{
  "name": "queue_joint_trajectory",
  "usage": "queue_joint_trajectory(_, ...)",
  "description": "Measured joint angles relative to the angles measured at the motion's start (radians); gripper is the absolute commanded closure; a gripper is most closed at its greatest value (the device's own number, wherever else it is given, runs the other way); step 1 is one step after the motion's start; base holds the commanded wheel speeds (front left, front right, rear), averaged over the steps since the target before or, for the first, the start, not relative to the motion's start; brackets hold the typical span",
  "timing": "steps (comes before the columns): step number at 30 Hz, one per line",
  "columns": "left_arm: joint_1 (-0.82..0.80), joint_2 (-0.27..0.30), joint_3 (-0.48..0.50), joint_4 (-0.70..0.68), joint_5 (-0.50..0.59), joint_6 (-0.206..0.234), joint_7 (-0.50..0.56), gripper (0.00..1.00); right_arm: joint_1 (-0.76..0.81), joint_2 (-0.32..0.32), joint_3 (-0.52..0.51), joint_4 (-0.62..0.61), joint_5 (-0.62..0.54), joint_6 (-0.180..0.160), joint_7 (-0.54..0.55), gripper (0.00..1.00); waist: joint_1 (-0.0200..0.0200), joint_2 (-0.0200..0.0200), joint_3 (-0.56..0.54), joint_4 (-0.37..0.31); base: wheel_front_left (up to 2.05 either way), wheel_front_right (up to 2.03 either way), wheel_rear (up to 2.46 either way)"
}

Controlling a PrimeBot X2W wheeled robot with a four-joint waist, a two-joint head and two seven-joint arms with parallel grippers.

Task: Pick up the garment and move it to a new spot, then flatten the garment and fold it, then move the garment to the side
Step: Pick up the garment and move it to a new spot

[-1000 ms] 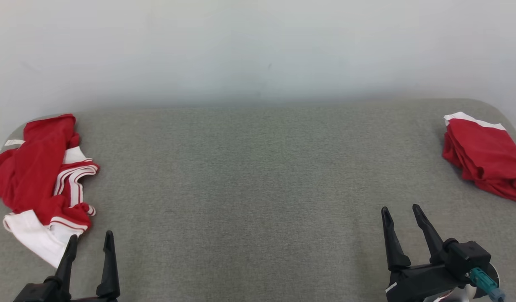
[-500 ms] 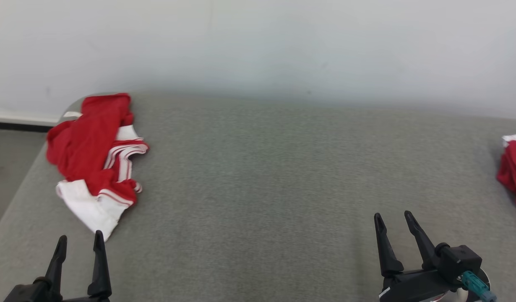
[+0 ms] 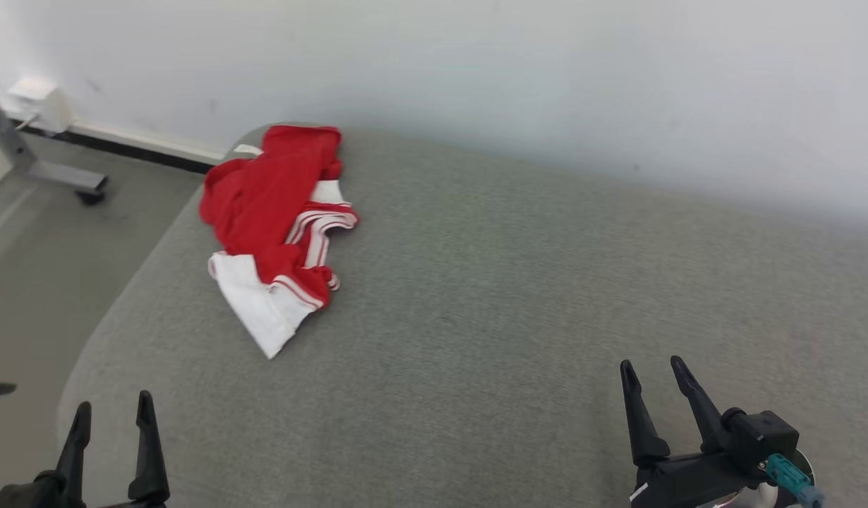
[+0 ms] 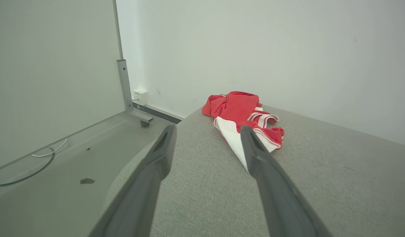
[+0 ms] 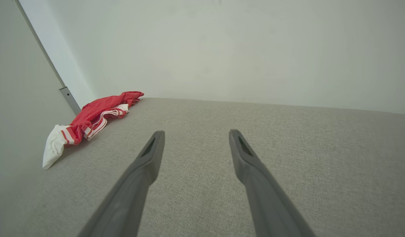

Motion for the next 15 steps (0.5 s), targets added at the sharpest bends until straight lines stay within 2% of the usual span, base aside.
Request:
queue_joint_trajectory(8,0.007,0.004,0.016,-0.002,-0.012,0.01,0.0,0.0,-0.009,0.0,0.007,0.006,-0.006,0.0,-0.001,0.0,0.0,0.0,0.003,0.082,0.0,0.0,0.0)
queue_joint_trajectory(15,0.015,0.004,0.019,-0.001,-0.017,0.019,-0.002,0.0,-0.009,0.0,0.01,0.002,-0.011,0.0,0.002,0.0,0.0,0.0,0.007,0.108,0.0,0.0,0.0)
